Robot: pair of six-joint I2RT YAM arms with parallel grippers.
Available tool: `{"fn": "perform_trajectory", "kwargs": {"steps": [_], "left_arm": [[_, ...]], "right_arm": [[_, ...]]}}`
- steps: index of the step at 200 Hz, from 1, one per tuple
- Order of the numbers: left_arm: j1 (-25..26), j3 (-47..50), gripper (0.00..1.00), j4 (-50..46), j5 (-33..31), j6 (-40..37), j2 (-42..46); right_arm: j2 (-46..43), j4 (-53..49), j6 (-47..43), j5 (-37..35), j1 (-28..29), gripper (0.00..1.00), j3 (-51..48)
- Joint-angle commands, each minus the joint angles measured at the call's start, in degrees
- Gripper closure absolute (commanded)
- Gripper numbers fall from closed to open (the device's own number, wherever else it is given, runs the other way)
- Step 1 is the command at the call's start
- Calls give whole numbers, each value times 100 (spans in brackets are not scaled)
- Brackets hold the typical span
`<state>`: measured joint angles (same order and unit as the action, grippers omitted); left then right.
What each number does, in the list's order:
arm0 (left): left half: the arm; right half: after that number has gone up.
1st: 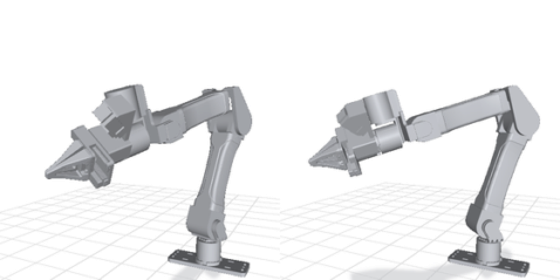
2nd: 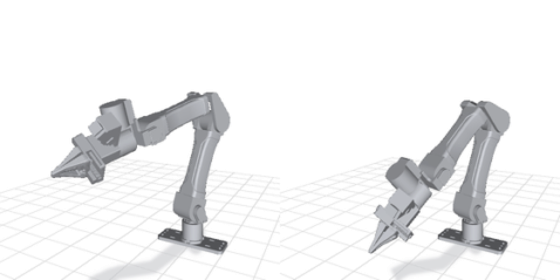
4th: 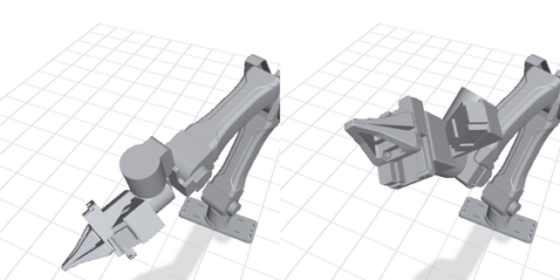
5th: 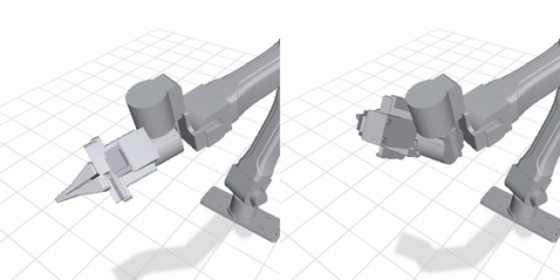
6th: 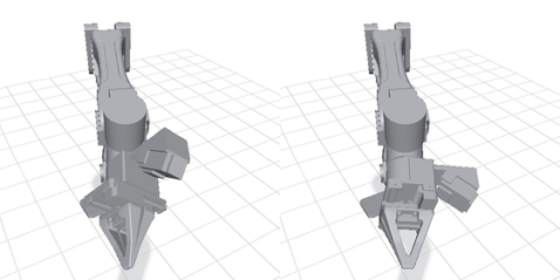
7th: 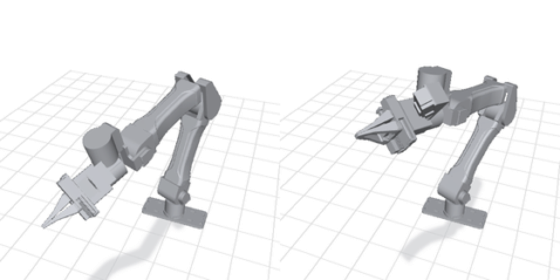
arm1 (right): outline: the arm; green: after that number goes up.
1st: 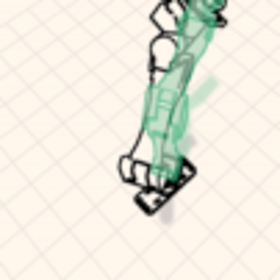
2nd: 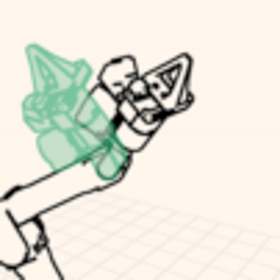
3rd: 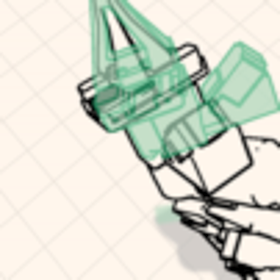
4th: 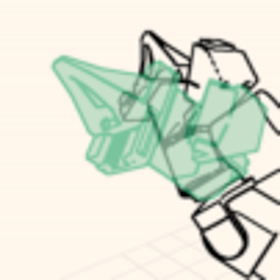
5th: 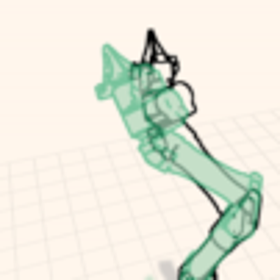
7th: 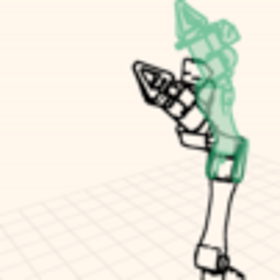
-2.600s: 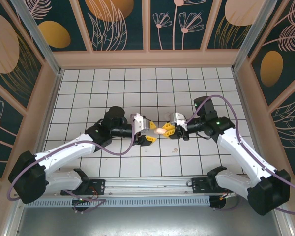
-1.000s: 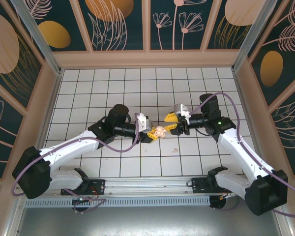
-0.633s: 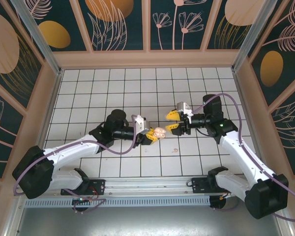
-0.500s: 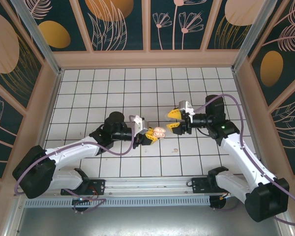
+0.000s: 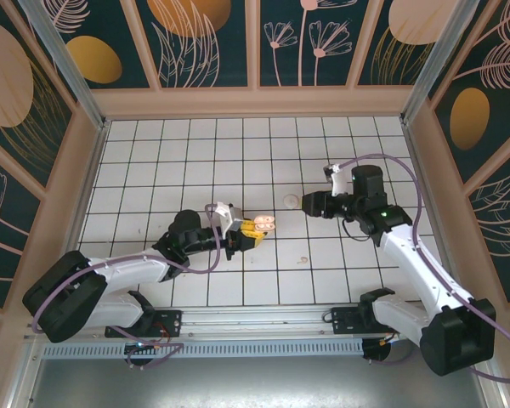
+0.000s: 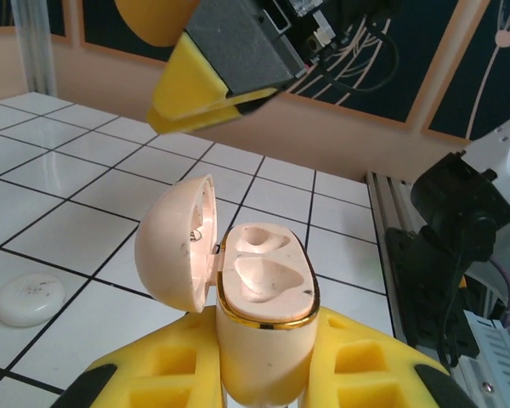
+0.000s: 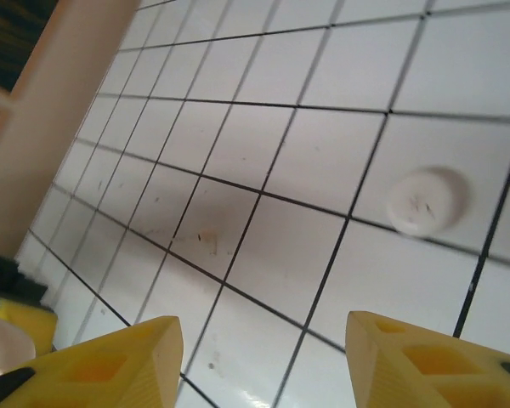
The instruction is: Insert the wireless bluetooth earbuds into the charging case
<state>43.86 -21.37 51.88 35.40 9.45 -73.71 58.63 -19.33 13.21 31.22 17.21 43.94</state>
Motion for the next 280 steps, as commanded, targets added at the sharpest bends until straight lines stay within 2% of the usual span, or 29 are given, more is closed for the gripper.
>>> {"fn": "perform_trajectory", "kwargs": {"steps": [1,40,71,93,133,171,280], "left_arm": [[-19,61,90,578,-138,241,-46],[-18,46,90,490,-119,194,-60],[-22,-15,90,479,-31,214,-157],[-20,-52,90,460,30,232,-180],[-20,-74,90,394,29,200,-144],[-22,-120,90,297,59,180,-160],[-19,-153,90,68,1,110,-64]], "right_arm": [[-277,-523,1248,-421,-12,47,-202],[-283,-1411,2446,-832,348,51,-474],[-181,-1421,3042,-939,986,54,-869],[-125,-1439,3305,-986,1171,54,-1059],[-29,-1558,3369,-1035,1190,55,-1340],[171,-1094,3408,-809,1197,57,-1542],[996,-541,3124,-798,1196,60,-1459]]}}
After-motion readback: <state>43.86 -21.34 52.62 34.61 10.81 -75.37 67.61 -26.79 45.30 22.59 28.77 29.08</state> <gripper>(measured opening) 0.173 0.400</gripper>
